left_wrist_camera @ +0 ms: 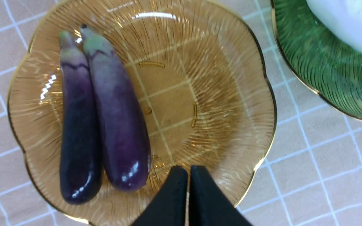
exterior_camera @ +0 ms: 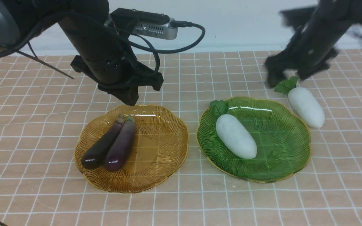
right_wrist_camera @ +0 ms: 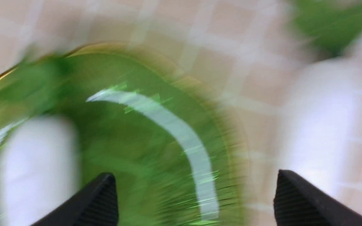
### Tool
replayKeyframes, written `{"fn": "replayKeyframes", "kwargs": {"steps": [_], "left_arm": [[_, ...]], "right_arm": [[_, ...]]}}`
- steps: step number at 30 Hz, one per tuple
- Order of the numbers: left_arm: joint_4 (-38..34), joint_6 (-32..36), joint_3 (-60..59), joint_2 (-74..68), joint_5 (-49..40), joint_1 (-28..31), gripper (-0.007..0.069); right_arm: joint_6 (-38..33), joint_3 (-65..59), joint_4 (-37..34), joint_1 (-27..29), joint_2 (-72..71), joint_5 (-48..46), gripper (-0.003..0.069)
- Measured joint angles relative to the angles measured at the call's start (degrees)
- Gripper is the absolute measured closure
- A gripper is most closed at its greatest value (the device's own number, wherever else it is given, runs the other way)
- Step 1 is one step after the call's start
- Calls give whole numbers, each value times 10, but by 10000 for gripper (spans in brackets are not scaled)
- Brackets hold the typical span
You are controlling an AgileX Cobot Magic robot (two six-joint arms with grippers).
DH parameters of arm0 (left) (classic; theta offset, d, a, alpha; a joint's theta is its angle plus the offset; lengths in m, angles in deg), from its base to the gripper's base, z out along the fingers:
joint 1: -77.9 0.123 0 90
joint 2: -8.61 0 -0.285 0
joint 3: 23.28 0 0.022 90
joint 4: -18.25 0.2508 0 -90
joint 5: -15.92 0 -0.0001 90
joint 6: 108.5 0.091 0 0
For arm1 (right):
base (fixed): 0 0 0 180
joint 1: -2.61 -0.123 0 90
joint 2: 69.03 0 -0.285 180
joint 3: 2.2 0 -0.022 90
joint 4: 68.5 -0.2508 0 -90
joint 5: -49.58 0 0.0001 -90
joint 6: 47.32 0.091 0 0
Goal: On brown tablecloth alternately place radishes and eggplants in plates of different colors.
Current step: 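Place the white radish on the plate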
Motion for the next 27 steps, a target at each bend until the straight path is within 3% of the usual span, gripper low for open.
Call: {"fn": "replayKeyframes", "kwargs": {"steps": [2,8,20,25,27], "left_arm": [[0,4,0,7,0,0,628],[0,5,-1,34,-1,-3,628],[9,-2,-55,113,-10,-10,628],[14,-14,-74,134,-11,-10,628],[16,-16,-83,147,-11,-10,628]], "right_arm": [[19,31,46,31,4,7,73],[33,50,34,95,59,22,92],[31,51,0,102,162,81,64],[48,57,-1,102,176,91,169],[50,81,7,102,176,66,166]]}}
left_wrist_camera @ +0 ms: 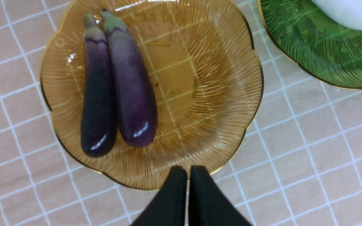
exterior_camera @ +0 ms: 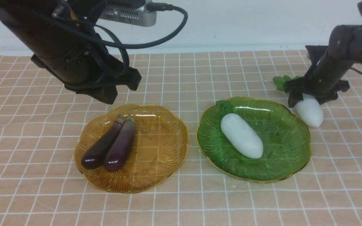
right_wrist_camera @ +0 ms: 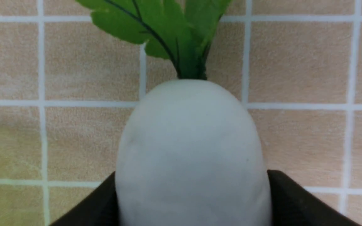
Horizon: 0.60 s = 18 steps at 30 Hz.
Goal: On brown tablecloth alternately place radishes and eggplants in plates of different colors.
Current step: 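Place the white radish on the plate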
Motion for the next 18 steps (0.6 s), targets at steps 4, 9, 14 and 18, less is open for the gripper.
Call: {"fn": "replayKeyframes", "kwargs": {"steps": [4,9,14,18], "left_arm": [[5,-1,-5,20,0,0,628],[9,-1,-6,62,-1,0,628],[9,-1,-9,116,-2,0,628],[11,-1,-9,154,-3,0,628]], "right_arm": [[4,76,-10,0,-21,-81,166],[15,74,-87,-14,-104,-91,166],[13,-29,-99,-54,-136,-93,166],[13,-116,-95,-82,-128,-97,166]]}}
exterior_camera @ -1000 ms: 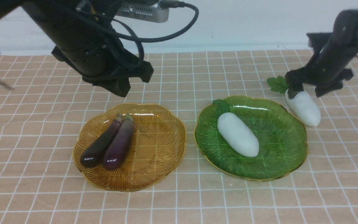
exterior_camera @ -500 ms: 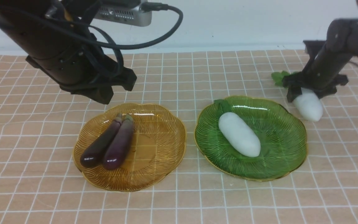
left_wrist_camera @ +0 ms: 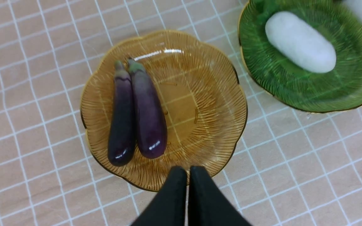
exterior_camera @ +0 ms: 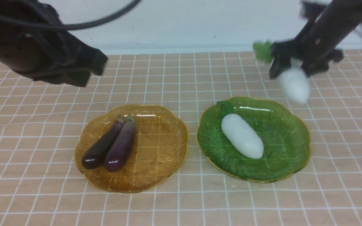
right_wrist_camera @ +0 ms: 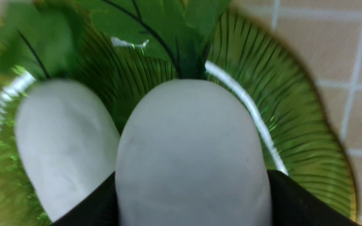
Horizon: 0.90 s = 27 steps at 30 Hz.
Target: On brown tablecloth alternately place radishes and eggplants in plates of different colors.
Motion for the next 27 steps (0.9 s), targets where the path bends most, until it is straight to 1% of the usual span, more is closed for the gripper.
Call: {"fn": "replayKeyframes", "kwargs": {"steps": [2,6,8,10,12,15,17,18,19,20,21,24,26,27], "left_arm": [[0,0,0,13,-1,0,628],[1,1,-1,25,-2,0,628],[2,3,-5,30,-2,0,628],[2,5,-17,38,-2,0,628],[2,6,-46,52,-2,0,628],[3,6,-94,77,-2,0,628],[6,6,-126,95,-2,0,628],[6,6,-142,105,-2,0,628],[7,6,-159,115,-2,0,628],[6,6,-177,126,1,0,628],[5,5,-191,136,7,0,628],[0,5,-220,158,31,0,628],[-6,5,-247,174,65,0,628],[-9,5,-256,180,77,0,628]], "right_arm": [[0,-5,2,-4,3,0,158],[2,-7,21,-11,1,3,62],[2,-8,33,-11,-11,3,34],[2,-8,37,-11,-43,3,27],[2,-14,34,-11,-84,3,41],[2,-42,30,-11,-195,3,127],[2,-72,36,-11,-287,3,211],[2,-84,40,-11,-322,2,260],[2,-113,46,-11,-394,0,347],[2,-136,51,-11,-440,-1,403],[2,-176,57,-11,-505,11,481],[2,-264,60,-11,-625,73,601],[2,-328,66,-11,-698,136,640],[2,-377,69,-11,-753,187,650]]}}
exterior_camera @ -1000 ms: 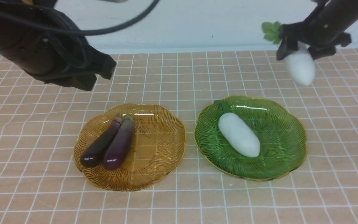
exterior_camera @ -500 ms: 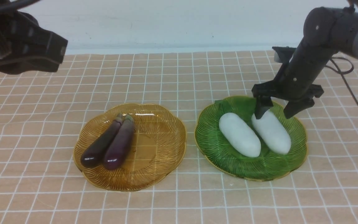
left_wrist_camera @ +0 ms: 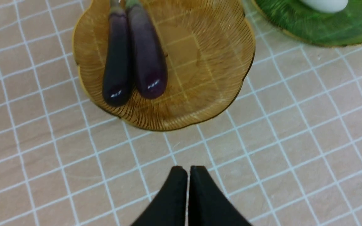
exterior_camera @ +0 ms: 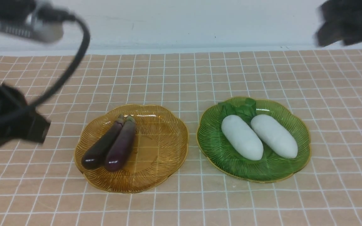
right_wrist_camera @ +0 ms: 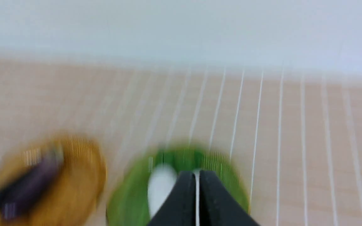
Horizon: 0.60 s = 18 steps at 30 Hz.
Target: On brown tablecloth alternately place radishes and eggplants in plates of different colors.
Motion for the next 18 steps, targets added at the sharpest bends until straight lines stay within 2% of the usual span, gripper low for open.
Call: {"fn": "replayKeyframes", "kwargs": {"steps": [3,5,11,18], "left_arm": [[-3,0,-17,5,18,0,628],[-4,0,-25,5,22,0,628],[-17,0,-42,4,45,0,628],[-23,1,-42,17,55,0,628]], "right_arm": [[0,-156,10,0,-187,155,671],[1,-235,13,0,-274,199,673],[25,-397,25,0,-462,262,673],[29,-446,53,1,-486,300,673]]}}
